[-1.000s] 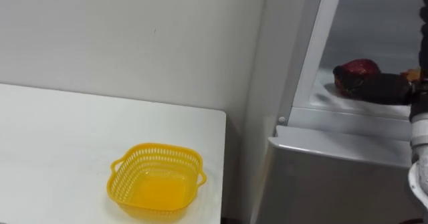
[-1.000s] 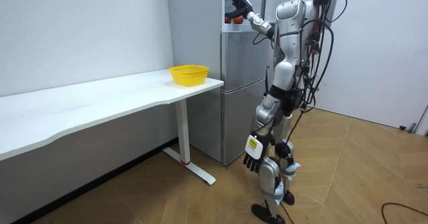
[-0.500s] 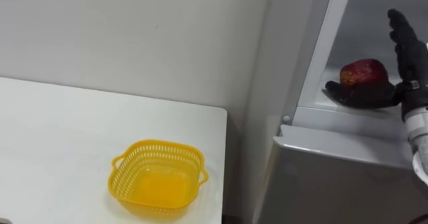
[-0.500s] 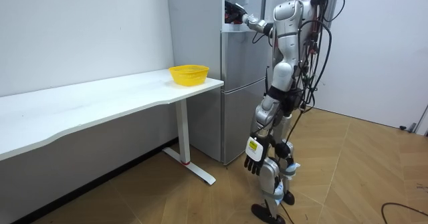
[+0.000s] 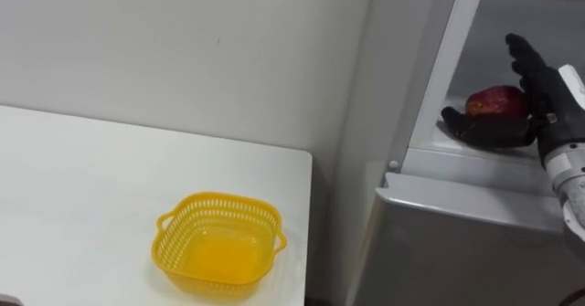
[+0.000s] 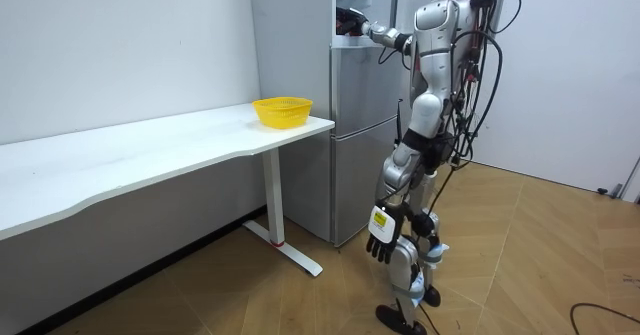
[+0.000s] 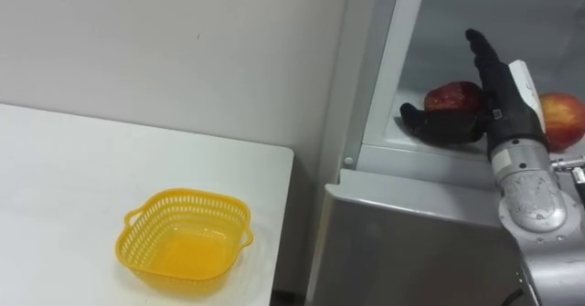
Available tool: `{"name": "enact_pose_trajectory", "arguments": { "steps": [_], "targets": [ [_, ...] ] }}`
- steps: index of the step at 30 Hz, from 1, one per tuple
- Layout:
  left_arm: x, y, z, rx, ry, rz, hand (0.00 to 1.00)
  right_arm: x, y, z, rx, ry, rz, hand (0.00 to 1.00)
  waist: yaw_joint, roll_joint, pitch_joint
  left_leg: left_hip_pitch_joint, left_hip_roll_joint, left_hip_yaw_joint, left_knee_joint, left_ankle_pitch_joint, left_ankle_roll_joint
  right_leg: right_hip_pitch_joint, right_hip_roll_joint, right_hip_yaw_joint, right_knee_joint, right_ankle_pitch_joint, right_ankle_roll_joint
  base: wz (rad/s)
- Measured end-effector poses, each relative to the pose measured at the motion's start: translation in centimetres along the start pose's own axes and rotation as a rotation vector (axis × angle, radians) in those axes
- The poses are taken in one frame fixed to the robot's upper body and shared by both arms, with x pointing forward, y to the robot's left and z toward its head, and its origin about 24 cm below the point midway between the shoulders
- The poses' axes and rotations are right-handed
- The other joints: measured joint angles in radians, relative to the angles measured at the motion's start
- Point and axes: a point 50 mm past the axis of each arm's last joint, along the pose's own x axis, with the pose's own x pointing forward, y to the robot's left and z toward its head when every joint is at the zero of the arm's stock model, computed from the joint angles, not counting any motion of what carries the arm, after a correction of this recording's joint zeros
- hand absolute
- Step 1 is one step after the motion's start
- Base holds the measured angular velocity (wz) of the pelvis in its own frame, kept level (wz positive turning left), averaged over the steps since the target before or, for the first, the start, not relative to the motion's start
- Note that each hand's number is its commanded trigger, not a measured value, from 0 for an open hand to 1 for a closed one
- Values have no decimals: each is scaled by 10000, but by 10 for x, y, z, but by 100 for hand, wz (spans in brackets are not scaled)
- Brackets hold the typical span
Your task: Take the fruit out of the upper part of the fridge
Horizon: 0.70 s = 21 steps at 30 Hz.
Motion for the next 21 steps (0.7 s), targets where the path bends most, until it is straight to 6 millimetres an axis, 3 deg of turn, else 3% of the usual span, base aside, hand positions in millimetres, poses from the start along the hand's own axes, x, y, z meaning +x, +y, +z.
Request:
{"name": "enact_pose_trajectory", "arguments": {
  "steps": [1,2,3,4,9,21],
  "targets": [
    [0,0,0,-2,17,-5,0,0,0,-2,9,72,31,42,12,2,-4,-1,0,-2,0,0,0,1,0,-2,3,0,0,0],
    [0,0,-1,-5,36,-10,0,0,0,-2,6,73,68,53,13,3,-4,-3,0,-5,-1,0,0,1,0,-9,7,0,0,0],
    [0,0,-1,-7,47,-11,0,0,0,-2,26,75,87,71,29,6,-5,-2,1,-6,-1,-1,1,1,0,-14,8,0,0,0],
    [0,0,-1,-11,69,-13,0,0,0,-2,65,81,112,100,33,11,-7,-1,2,-7,-1,-1,1,0,-1,-22,9,0,0,0],
    [0,-1,-3,-39,236,-14,0,0,-1,-2,10,85,421,100,46,74,28,10,3,-10,-5,-1,1,-1,2,-25,9,0,0,0],
    [0,1,-1,-44,325,67,0,0,1,-2,-97,90,930,100,44,56,5,25,6,-12,0,-1,1,19,0,-30,7,0,0,0]
  ]
}}
